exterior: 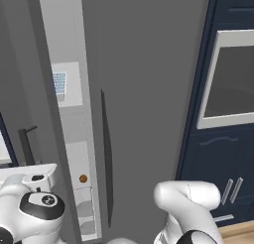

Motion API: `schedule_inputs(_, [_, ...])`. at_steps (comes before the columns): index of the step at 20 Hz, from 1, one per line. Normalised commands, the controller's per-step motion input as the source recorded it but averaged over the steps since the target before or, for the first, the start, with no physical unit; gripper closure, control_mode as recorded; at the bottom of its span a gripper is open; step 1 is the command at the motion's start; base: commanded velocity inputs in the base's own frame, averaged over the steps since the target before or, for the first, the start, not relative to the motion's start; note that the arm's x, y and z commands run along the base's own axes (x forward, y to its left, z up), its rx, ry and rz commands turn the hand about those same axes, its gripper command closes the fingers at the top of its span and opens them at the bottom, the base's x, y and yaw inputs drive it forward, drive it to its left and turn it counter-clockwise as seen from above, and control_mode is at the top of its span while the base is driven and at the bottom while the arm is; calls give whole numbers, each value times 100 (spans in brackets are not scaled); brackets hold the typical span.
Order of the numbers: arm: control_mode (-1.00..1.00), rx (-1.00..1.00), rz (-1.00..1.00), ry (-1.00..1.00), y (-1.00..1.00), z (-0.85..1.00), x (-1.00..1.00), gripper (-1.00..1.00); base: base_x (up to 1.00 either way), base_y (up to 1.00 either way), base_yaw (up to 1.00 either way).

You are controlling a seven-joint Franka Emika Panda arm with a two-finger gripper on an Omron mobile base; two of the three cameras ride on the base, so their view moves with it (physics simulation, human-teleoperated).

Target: Open the freezer door, pick up the ice cube tray from the freezer, and place it on the dining counter.

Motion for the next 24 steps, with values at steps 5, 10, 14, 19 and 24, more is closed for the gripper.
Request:
schedule_inputs(5, [-100,0,0,0,43,-2,-52,100,0,0,0])
schedule_inputs(10, [-100,0,0,0,36,0,-36,100,0,0,0])
schedule_inputs(14, [-100,0,0,0,0,0,-3,100,0,0,0])
schedule_inputs(19, [-100,0,0,0,0,0,0,100,0,0,0])
schedule_inputs(24, [-100,0,0,0,0,0,0,-100,0,0,0])
